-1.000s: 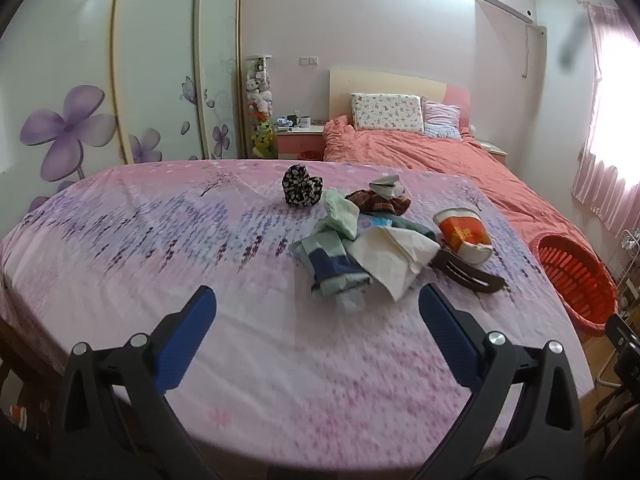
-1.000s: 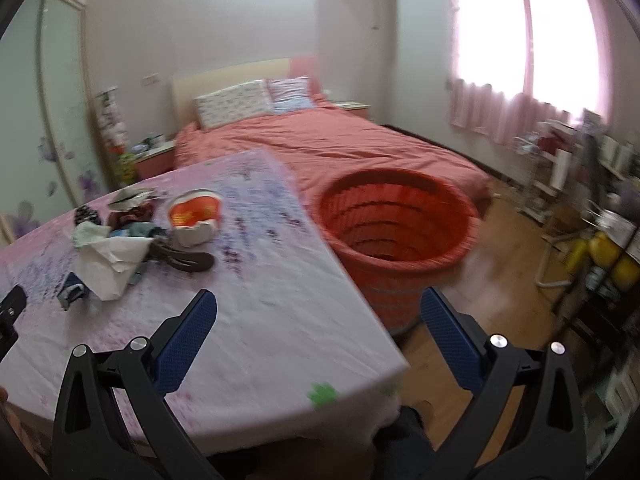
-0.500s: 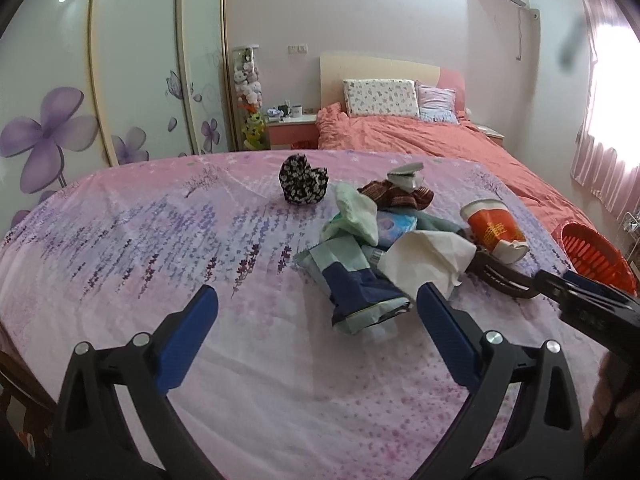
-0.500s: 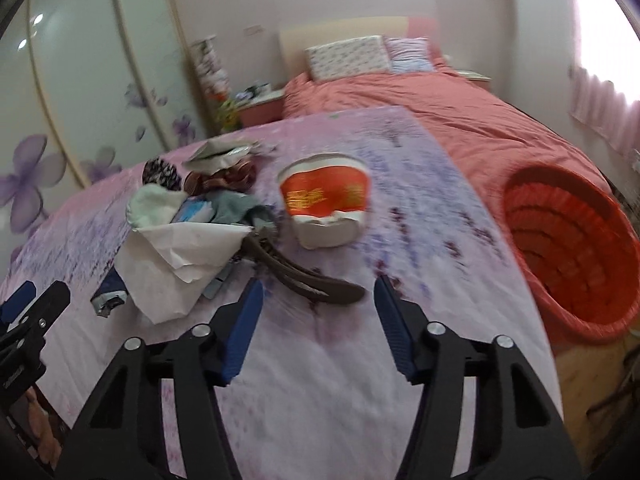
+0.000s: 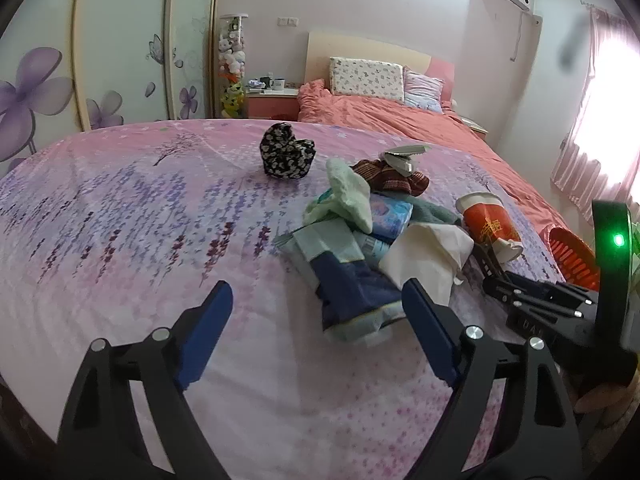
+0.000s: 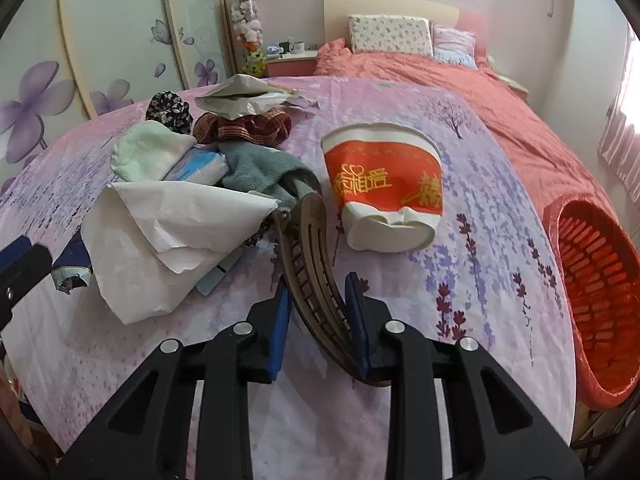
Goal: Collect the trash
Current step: 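Grasp the brown hair clip with the right tool while the left tool grasps the blue-teal packet, then carry both held items over the orange basket and open both tools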
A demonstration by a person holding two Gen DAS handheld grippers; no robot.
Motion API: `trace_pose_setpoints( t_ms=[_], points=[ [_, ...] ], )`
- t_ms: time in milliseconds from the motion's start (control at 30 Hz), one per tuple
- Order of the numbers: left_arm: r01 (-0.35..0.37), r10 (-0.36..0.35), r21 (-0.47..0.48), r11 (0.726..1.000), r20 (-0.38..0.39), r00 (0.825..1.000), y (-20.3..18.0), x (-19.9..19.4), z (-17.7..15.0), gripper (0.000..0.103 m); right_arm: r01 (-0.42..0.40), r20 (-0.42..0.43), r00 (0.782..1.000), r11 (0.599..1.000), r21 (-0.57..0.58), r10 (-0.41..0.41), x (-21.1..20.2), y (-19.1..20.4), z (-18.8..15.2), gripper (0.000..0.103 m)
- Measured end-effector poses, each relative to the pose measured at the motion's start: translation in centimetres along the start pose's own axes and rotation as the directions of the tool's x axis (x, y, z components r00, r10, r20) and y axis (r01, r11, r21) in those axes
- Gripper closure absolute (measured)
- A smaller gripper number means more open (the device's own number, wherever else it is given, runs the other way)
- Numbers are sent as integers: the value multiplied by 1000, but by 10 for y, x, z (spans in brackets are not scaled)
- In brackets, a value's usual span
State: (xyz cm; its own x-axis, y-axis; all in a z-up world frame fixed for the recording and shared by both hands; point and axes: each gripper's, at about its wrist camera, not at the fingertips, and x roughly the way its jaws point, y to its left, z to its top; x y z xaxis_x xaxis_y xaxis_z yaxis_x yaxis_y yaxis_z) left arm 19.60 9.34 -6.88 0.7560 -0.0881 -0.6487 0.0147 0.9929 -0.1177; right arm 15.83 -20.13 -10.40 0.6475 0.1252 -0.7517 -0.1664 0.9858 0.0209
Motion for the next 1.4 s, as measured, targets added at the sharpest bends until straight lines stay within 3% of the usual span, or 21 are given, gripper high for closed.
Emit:
trace_pose_setpoints(
  t_ms=[67,333,433,467,500,667,1100,1400],
  points=[
    [8,-8,3,1000,-9,1000,-2,4,3,24,-20,3,1000,1000,15,20,-1,-2,0,90],
    [33,-37,-30,999,-118,992,3,39,7,39,-29,-1,1000,999,35,30,4,3,3,90],
    [77,-90,-82,994,-177,980,10,55,6,54,-31,3,1000,999,40,31,6,5,4,90],
    [92,-108,-93,991,-182,977,11,57,5,63,-30,8,1000,999,38,30,6,6,4,90],
    [108,-127,-109,988,-186,974,13,59,5,67,-33,10,999,999,39,33,4,5,2,91],
    [59,-66,-57,997,-142,988,17,49,8,74,-43,35,999,998,52,41,-5,2,-2,91],
    [15,-15,-1,1000,-31,999,20,0,27,75,-70,146,987,995,68,59,-47,-3,-3,91],
    [89,-89,25,996,35,995,-20,-40,51,75,-25,244,970,991,135,-9,-88,-44,-6,91]
  ],
)
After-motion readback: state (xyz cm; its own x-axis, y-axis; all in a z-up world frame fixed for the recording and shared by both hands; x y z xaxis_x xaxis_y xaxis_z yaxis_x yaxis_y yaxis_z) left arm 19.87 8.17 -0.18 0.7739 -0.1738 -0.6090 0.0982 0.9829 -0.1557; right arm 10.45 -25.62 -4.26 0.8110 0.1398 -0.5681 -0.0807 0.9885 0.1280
